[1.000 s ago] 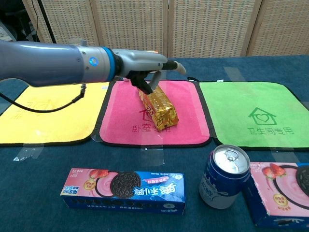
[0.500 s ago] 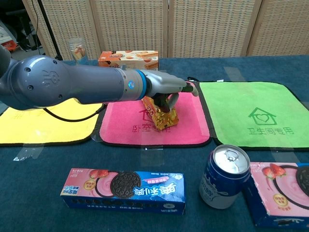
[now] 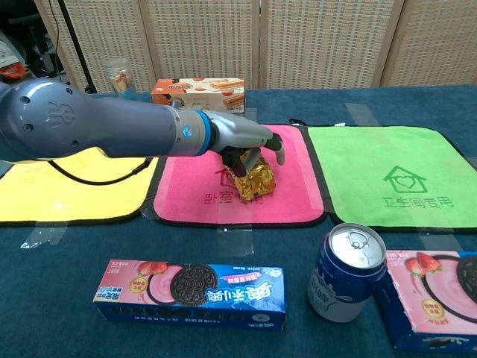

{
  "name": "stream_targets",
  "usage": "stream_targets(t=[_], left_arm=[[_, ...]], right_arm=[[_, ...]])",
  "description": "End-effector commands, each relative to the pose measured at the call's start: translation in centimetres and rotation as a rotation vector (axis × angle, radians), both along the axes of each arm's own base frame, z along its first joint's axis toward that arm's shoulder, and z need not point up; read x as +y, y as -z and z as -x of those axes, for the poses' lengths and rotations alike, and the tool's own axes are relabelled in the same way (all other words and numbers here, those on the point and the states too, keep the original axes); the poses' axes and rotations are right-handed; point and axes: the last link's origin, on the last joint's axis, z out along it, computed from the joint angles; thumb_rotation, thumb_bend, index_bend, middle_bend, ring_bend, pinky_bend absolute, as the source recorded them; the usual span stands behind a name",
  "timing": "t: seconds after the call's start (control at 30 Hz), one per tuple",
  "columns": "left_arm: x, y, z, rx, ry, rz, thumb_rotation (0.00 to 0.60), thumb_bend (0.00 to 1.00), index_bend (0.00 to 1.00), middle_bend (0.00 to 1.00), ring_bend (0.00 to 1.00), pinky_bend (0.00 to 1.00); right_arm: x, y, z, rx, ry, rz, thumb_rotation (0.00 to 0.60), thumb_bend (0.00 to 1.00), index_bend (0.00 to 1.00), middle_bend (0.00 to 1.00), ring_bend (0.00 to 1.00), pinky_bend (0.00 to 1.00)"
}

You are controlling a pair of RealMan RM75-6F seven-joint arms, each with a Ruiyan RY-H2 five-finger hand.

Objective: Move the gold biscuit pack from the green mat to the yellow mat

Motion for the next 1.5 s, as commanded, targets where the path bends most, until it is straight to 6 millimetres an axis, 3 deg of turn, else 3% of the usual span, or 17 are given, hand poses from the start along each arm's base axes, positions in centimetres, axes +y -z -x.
stream_targets(t=[0.03,0.53,0.9,1.1,1.5], left_arm=[[-0.1,-0.7,1.1,0.021,-0.014,0.006,0.6,1.0,0.21,0.0,0.02,0.0],[0.1,-5.8,7.6,0.123,-0.068,-0.013,0.6,1.0,0.22,0.0,0.02,0.0],[-0.6,-9.8,12.0,0.153,-0.078,-0.056,0.6,1.0,0.28,0.1,0.1,0.04],[-1.0,-11.1,14.0,0.176,-0.092,-0.058,0.6,1.0,0.31,0.14,0.13,0.11],[-1.2,-13.1,17.3,0.201,-0.152,-0.077,0.6,1.0,0.31,0.14,0.13,0.12]], right_arm=[[0.0,0.0,0.0,-0.002,0.003,0.002,0.6,0.0,0.0,0.0,0.0,0.0],[0.1,0.1,-0.1,-0.002,0.008,0.002,0.6,0.0,0.0,0.0,0.0,0.0],[0.2,0.4,-0.4,0.001,0.003,-0.002,0.6,0.0,0.0,0.0,0.0,0.0],[0.2,0.6,-0.7,0.004,0.0,-0.01,0.6,0.0,0.0,0.0,0.0,0.0],[0.4,1.0,-1.0,0.012,-0.01,-0.019,0.6,0.0,0.0,0.0,0.0,0.0]])
